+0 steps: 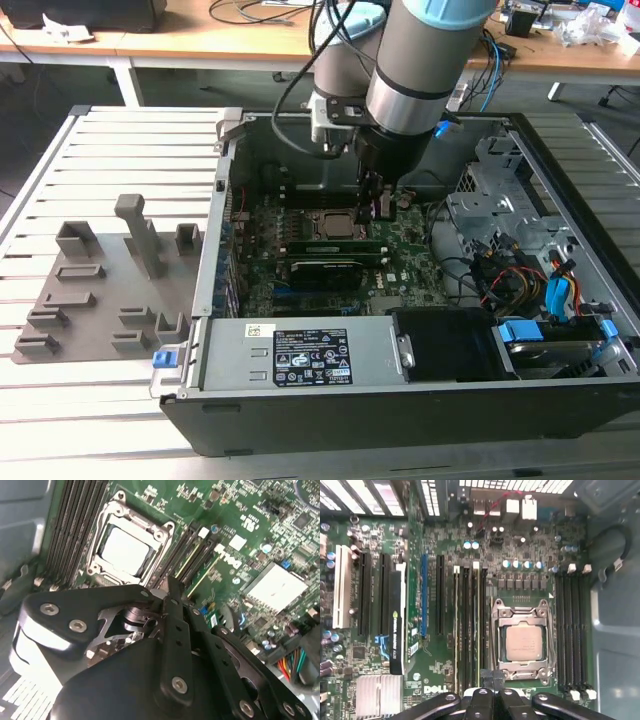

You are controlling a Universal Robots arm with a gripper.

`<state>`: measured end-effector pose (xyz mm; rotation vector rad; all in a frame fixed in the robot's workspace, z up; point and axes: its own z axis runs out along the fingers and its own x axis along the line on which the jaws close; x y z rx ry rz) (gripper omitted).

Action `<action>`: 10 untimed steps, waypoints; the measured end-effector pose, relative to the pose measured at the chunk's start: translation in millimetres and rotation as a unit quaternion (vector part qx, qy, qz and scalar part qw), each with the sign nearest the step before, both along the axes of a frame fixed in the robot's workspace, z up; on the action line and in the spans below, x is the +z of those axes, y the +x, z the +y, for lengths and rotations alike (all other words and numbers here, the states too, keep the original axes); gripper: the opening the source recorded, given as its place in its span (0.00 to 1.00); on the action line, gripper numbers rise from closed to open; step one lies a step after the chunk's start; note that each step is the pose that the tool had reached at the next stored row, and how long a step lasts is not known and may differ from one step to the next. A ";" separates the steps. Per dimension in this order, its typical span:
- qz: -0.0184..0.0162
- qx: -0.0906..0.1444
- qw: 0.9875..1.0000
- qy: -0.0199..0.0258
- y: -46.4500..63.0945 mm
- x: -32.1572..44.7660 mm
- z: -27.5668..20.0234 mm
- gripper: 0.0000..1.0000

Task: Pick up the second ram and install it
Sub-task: 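Press down the second ram until it locks into place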

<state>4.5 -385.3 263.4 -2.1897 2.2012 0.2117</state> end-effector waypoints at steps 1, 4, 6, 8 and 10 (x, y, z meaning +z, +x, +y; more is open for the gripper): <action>0.000 0.000 1.000 0.000 2.9 -4.6 0.0 0.11; 0.000 0.000 1.000 0.000 13.4 -18.7 0.0 0.11; 0.000 0.000 1.000 0.000 17.0 -28.7 -0.2 0.11; 0.001 0.000 1.000 -0.001 17.4 -35.5 -0.7 0.11; 0.000 0.000 1.000 0.001 17.5 -33.1 -0.3 0.11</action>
